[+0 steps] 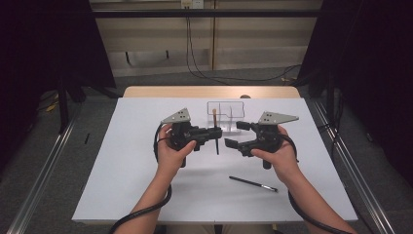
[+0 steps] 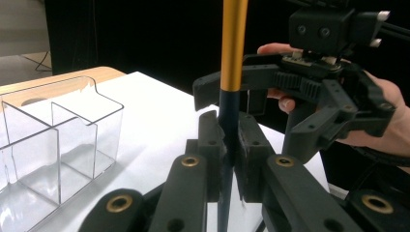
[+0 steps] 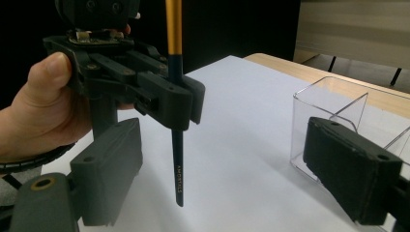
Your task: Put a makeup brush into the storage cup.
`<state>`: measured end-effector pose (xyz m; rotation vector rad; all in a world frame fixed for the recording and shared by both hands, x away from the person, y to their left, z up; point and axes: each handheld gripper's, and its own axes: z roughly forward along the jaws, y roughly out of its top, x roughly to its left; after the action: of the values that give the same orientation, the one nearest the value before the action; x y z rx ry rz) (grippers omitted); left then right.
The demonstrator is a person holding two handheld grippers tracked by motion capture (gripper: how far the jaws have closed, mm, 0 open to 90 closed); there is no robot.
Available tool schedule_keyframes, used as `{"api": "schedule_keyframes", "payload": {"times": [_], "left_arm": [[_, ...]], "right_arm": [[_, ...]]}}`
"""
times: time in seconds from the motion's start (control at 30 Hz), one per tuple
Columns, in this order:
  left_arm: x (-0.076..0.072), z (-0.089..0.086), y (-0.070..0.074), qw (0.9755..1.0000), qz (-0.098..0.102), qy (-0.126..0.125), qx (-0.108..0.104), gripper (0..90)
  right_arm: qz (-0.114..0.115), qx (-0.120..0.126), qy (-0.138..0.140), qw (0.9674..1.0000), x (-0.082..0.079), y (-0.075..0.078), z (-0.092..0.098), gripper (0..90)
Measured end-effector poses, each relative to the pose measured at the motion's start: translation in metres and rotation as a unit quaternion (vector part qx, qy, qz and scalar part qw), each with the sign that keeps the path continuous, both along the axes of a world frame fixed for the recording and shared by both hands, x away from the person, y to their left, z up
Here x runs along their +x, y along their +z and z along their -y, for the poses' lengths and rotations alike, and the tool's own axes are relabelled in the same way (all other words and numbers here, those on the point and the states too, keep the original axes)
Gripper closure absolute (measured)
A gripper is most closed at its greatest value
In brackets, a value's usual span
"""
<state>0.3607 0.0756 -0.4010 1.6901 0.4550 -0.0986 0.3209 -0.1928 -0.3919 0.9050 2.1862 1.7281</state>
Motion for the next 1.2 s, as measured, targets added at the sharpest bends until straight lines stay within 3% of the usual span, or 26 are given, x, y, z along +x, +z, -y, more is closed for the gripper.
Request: {"api": "schedule_keyframes", "payload": {"times": [0.33,0.57,0.73,0.93,1.2], "left_arm": [[0.001,0.003,-0.002,1.0,0.003,-0.003,0.006,83.1],[0.0,0.006,-0.004,0.9999,0.005,-0.002,0.014,83.1],[-0.001,0.008,-0.004,0.9998,0.007,-0.005,0.016,83.1],[-0.002,0.009,-0.002,0.9997,0.012,-0.009,0.019,83.1],[-0.003,0.012,-0.002,0.9994,0.017,-0.015,0.024,83.1]], "right_arm": [[0.014,0.01,0.002,0.9999,0.003,0.013,-0.003,18.7],[0.024,0.006,0.013,0.9996,0.005,0.02,-0.01,34.2],[0.013,0.003,0.014,0.9998,0.006,0.021,-0.015,42.9],[0.006,0.019,0.02,0.9996,0.008,0.021,-0.021,60.2],[-0.004,0.033,0.022,0.9992,0.008,0.022,-0.026,72.0]]}}
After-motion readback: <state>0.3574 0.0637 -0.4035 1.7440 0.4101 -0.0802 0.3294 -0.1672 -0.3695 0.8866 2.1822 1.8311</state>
